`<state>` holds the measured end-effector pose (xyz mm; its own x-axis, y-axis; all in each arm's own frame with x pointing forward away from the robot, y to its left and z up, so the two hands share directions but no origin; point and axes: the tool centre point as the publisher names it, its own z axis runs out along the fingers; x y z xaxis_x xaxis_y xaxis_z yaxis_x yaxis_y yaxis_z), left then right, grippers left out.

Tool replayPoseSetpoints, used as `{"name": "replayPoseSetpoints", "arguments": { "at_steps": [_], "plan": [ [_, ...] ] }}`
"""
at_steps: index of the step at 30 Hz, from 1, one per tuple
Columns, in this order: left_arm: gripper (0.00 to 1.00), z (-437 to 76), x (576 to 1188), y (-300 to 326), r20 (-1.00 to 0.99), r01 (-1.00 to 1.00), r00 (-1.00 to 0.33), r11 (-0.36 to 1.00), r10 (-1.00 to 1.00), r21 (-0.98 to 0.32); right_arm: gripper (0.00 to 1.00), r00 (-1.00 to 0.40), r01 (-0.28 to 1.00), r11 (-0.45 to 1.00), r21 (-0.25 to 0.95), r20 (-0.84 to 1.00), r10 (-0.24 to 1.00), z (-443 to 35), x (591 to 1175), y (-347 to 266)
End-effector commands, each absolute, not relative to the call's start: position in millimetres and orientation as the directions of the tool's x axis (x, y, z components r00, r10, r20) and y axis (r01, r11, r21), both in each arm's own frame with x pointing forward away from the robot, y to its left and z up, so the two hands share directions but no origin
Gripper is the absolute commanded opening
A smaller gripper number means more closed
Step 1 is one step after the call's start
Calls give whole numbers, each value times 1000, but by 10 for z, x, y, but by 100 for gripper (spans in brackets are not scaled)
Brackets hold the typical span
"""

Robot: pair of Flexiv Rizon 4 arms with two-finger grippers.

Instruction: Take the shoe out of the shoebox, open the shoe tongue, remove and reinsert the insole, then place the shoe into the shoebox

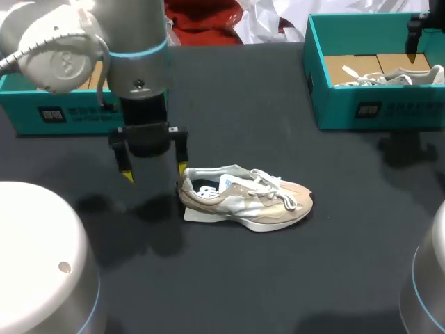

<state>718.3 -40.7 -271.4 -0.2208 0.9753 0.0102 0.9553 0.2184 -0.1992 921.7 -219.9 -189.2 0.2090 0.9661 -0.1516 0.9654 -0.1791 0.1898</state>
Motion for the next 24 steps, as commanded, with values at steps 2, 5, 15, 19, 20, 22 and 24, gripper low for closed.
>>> {"name": "replayPoseSetpoints", "arguments": {
  "at_steps": [2, 5, 15, 19, 20, 22, 24],
  "plan": [
    [100, -2724, 7226, -253, -85, 936, -262, 232, 961, -265, 100, 209, 965, -179, 191, -151, 966, -1896, 9211, -2202],
    [100, -2724, 7226, -253, -85, 936, -262, 232, 961, -265, 100, 209, 965, -179, 191, -151, 966, -1896, 9211, -2202],
    [100, -2745, 7270, -80, -144, 764, -563, 446, 814, -467, 100, 209, 965, -179, 191, -151, 966, -1896, 9211, -2202],
    [100, -2746, 7333, 49, -141, 547, -810, 648, 569, -529, 100, 209, 965, -179, 191, -151, 966, -1896, 9211, -2202],
    [100, -2732, 7358, 82, -146, 486, -861, 706, 487, -515, 100, 209, 965, -179, 191, -151, 966, -1896, 9211, -2202],
    [100, -2704, 7374, 111, -143, 467, -876, 736, 461, -489, 100, 209, 965, -179, 191, -151, 966, -1896, 9211, -2202],
    [100, -2704, 7374, 111, -143, 467, -876, 736, 461, -489, 100, 209, 965, -179, 191, -151, 966, -1896, 9211, -2202]
  ]
}}
